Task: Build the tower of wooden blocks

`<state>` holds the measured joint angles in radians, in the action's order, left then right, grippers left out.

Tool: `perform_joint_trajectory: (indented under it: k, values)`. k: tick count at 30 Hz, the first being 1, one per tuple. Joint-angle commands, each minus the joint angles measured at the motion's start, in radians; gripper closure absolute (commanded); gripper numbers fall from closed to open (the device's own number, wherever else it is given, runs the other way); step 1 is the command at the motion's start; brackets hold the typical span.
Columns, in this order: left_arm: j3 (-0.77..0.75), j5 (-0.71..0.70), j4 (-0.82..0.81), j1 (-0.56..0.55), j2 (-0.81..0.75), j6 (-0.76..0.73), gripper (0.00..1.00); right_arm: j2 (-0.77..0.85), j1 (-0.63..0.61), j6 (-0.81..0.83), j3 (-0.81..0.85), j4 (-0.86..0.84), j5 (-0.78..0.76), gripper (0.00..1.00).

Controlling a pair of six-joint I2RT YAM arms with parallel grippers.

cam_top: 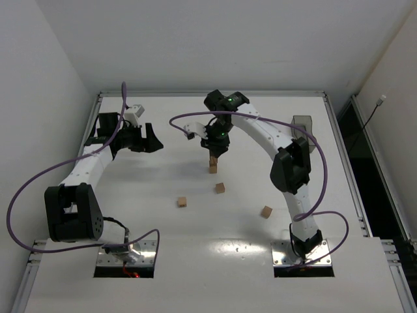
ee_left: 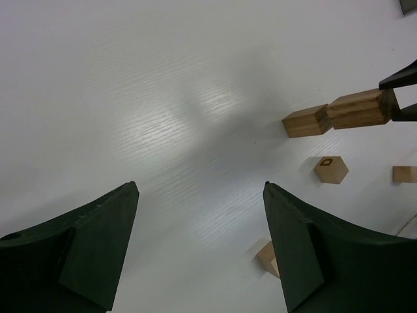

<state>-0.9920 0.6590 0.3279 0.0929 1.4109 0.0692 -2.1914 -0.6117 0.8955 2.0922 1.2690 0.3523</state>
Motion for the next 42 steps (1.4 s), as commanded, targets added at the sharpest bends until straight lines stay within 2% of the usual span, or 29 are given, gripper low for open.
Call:
perform_joint_trajectory:
  k: [1, 42]
  values:
    - [-0.037, 0.022, -0.024, 0.013, 0.002, 0.011, 0.26, -0.011, -0.017, 0.01, 0.038, -0.002, 0.033, 1.0]
    - [-0.028, 0.031, -0.033, 0.013, 0.002, 0.001, 0.26, -0.011, -0.008, -0.009, 0.029, -0.002, 0.024, 1.0]
